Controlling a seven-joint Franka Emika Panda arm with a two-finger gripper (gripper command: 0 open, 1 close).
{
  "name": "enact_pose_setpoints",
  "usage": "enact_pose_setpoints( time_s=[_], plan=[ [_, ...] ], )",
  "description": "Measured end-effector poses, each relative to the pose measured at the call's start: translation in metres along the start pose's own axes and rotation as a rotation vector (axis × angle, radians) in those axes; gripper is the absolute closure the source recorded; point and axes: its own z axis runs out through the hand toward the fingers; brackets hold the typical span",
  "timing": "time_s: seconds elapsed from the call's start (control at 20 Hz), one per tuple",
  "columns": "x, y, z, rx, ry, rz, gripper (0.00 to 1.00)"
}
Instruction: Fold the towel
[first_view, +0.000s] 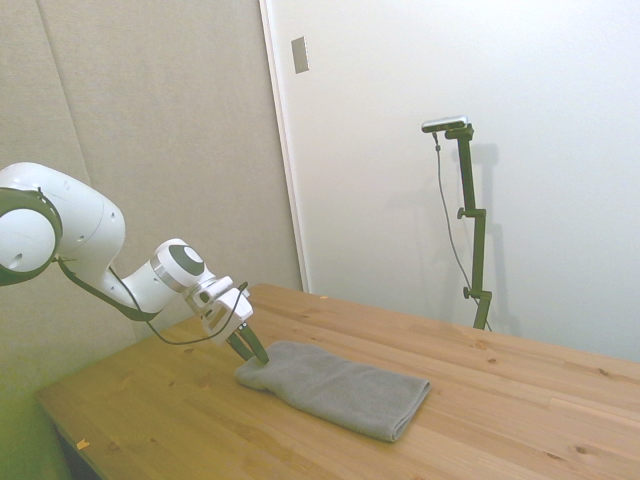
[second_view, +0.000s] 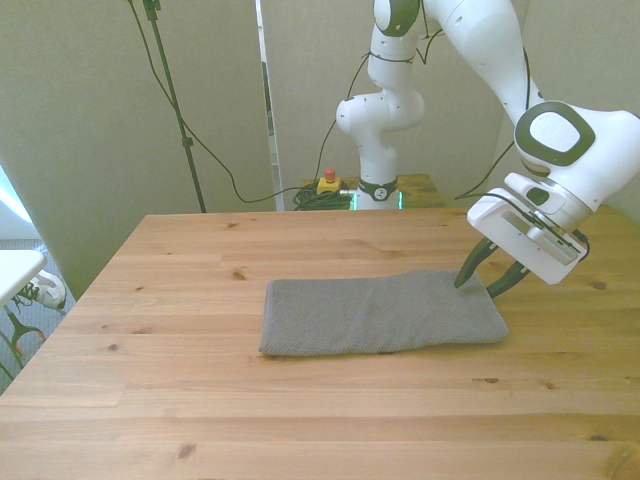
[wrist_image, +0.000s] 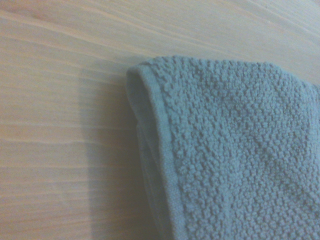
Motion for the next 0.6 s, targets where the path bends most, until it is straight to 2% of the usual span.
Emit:
enact_pose_setpoints(
  time_s=[0.6],
  plan=[
    [0.0097,0.0026,-0.0006,0.028,-0.005,0.011,1.00]
  ],
)
